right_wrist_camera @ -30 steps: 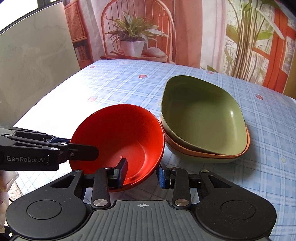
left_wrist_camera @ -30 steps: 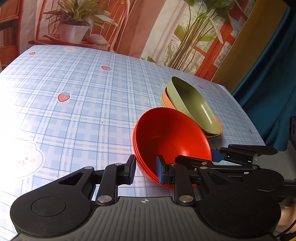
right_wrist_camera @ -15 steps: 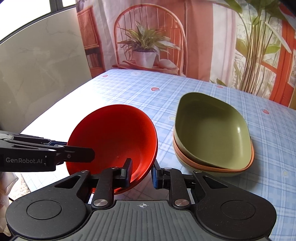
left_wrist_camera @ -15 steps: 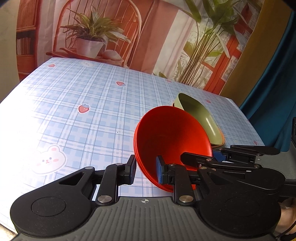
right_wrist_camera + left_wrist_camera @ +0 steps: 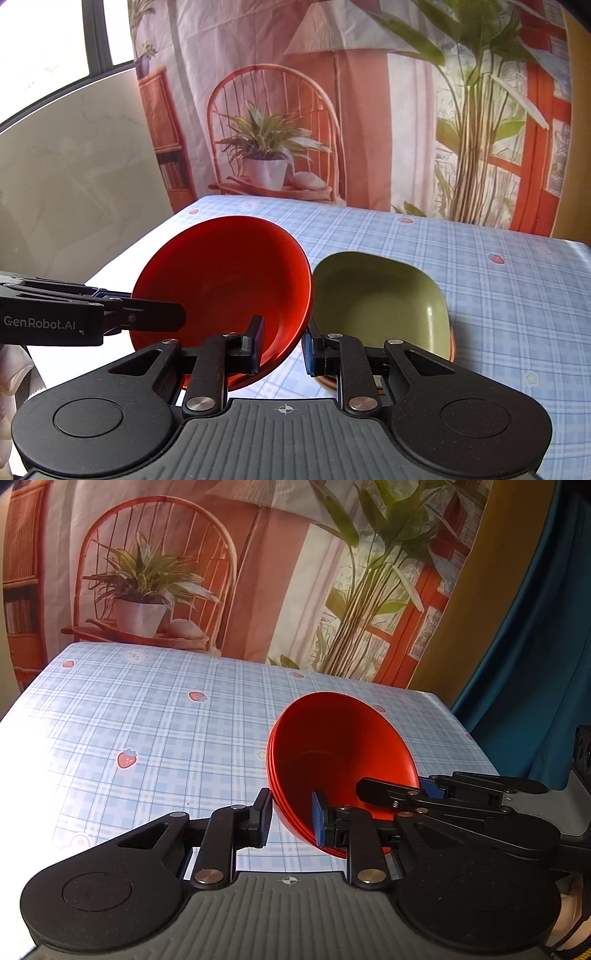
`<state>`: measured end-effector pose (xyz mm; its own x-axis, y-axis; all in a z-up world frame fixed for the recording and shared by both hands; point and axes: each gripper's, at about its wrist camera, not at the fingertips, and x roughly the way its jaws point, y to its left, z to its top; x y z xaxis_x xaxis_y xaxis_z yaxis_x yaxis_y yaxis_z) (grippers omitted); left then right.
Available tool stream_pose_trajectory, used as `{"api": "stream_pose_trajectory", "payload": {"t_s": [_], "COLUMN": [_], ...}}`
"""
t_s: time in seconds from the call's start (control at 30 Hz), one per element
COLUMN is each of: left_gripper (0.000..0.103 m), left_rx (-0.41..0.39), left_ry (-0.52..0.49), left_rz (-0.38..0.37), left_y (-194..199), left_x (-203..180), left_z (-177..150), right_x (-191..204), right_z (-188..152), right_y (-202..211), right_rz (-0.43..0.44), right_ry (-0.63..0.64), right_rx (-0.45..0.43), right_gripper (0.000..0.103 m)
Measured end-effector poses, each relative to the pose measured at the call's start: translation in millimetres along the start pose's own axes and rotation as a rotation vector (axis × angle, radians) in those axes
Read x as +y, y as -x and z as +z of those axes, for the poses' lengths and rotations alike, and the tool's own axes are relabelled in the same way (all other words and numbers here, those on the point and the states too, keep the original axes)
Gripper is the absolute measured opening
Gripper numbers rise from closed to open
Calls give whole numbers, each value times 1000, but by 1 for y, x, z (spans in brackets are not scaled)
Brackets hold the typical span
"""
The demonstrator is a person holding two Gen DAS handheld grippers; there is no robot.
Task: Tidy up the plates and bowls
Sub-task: 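Lift the red bowls and lower them into the green plate with the left gripper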
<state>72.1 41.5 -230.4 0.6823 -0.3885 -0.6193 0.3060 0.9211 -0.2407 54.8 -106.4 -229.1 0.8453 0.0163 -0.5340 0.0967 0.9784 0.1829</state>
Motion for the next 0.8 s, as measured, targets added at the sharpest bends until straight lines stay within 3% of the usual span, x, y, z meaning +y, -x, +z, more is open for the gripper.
{"api": "stream_pose_trajectory", "payload": {"t_s": [0.47,0.8], "left_gripper": [24,24], "left_rx": [39,65], "left_ry": [-86,-65], "left_rz": [-26,-48], "left_y": [-35,-64], "left_x": [-29,-28], "left_z": [17,40], "right_x": [-57,-82], "right_z": [2,24], "right_y": [3,-16], "right_rz": [-34,-49], "right_ry": [-115,-131], "right_rx": [-50,-59], "right_gripper": [19,19]}}
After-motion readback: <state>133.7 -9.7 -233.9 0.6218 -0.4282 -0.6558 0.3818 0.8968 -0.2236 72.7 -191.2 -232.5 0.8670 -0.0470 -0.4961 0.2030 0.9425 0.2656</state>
